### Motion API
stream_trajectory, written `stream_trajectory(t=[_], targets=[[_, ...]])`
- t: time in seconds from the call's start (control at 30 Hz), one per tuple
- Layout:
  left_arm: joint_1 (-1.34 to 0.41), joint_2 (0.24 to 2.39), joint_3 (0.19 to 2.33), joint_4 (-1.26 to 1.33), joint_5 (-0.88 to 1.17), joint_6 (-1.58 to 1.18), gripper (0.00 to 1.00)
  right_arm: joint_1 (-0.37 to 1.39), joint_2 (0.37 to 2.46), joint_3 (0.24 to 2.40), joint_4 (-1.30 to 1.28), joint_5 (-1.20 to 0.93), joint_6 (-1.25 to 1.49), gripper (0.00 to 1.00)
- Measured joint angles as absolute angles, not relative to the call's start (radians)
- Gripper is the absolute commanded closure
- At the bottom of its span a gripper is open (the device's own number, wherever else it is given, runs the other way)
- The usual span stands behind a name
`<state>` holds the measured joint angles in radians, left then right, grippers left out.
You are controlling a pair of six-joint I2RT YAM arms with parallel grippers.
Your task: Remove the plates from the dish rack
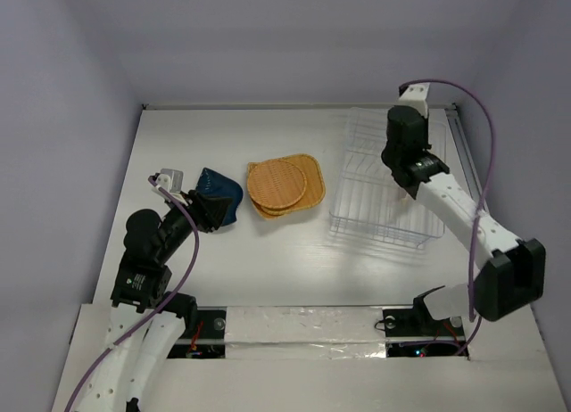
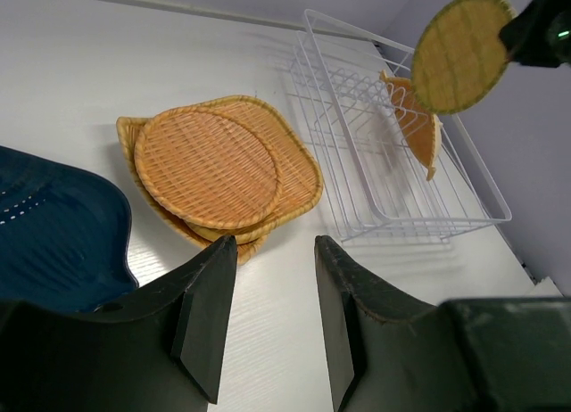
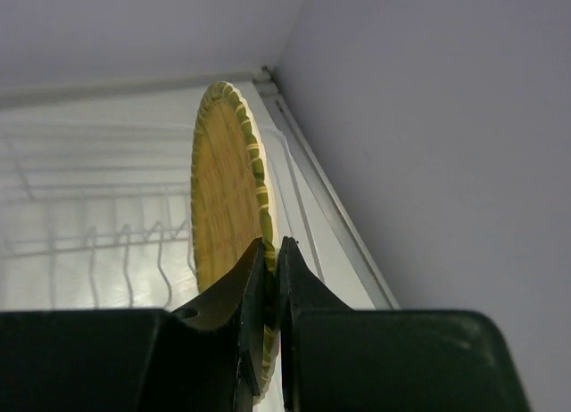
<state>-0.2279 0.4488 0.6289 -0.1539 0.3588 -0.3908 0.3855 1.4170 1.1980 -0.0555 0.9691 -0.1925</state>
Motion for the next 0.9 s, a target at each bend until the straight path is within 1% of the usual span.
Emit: stream_trajectory(t=[0.13, 0.23, 0.37, 0.5, 0.67, 0.77, 0.9], targets=[[-0.228, 0.449, 0.629, -0.154, 0.36, -0.391, 0.63, 0.42, 1.252, 1.267, -0.129, 0.906, -0.123, 1.0], [-0.227, 0.449, 0.629, -0.154, 0.359, -0.391, 0.63, 0.442, 1.133, 1.296, -0.13, 0.737, 0.002, 1.0], [-0.222, 0.449, 0.629, -0.154, 0.36, -0.391, 0.63, 0.452, 1.084, 1.266, -0.065, 0.455, 0.196, 1.0], [-0.22, 0.449, 0.629, -0.154, 0.359, -0.391, 0.63, 0.501, 1.218, 1.248, 0.035, 0.205, 0.348, 1.0], [-0.22, 0.449, 0.629, -0.153, 0.359, -0.391, 0.63, 0.581, 1.544, 1.255, 0.054, 0.004, 0.464, 1.0], [-0.22, 0.449, 0.629, -0.154, 0.359, -0.391, 0.63, 0.605, 1.662, 1.254, 0.036, -0.066, 0.513, 1.0], [-0.212, 0.449, 0.629, -0.153, 0.359, -0.391, 0.63, 0.611, 1.715, 1.254, 0.034, -0.102, 0.556, 1.0]])
